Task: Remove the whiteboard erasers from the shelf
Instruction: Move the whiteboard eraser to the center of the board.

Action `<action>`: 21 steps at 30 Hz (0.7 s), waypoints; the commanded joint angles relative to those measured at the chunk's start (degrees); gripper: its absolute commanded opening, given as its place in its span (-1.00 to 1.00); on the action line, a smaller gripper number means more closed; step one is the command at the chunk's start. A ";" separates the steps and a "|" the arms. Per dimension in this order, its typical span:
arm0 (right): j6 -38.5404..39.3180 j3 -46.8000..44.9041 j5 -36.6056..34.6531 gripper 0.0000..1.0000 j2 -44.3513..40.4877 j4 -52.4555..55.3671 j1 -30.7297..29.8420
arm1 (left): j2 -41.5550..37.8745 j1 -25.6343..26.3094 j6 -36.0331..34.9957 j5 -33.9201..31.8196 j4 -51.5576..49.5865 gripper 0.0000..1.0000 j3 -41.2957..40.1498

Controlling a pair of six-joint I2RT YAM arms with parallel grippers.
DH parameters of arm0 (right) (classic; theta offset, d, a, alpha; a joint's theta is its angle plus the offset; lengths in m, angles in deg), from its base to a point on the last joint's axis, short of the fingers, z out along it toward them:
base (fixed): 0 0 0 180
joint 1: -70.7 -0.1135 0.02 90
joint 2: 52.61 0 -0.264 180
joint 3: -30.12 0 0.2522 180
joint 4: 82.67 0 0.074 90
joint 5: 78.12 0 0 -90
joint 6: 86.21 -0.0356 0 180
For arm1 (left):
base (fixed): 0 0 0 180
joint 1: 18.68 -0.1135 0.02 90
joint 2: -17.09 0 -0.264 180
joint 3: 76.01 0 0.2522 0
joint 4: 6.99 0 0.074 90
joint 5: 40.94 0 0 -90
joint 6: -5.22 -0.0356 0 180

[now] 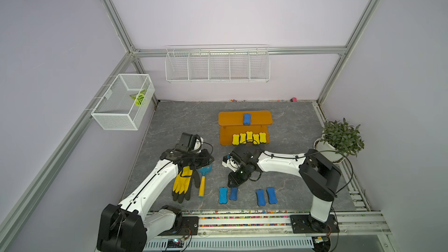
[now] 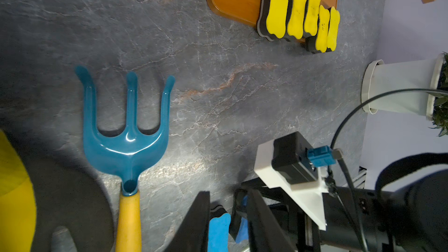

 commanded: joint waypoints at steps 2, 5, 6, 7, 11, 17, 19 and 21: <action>-0.96 -0.95 -0.44 -0.26 -2.24 1.03 -1.13 | 0.77 -0.48 -1.60 -0.19 -0.07 -0.37 2.13; -1.24 -1.08 -0.29 -0.26 -2.07 1.05 -1.79 | 0.99 -0.90 -1.99 -0.27 -0.25 -0.37 2.75; -1.31 -1.09 -0.32 -0.26 -2.09 1.07 -1.90 | 1.12 -1.03 -2.07 -0.29 -0.25 -0.37 2.93; -1.41 -1.05 -0.40 -0.26 -2.12 1.04 -2.02 | 1.14 -1.15 -2.19 -0.26 -0.25 -0.37 3.09; -1.89 -0.97 -0.56 -0.26 -2.46 1.16 -2.29 | 1.63 -1.72 -2.74 -0.14 -0.34 -0.37 3.80; -2.21 -0.64 -1.17 -0.26 -3.36 2.54 -2.68 | 2.73 -2.45 -3.75 0.08 -0.26 -0.37 5.13; -1.92 0.12 -2.09 -0.26 -4.04 4.02 -2.64 | 3.17 -2.47 -3.89 0.20 -0.21 -0.37 5.74; -1.48 1.29 -3.94 -0.23 -5.66 5.93 -2.56 | 3.72 -2.58 -4.11 0.15 0.01 -0.37 6.73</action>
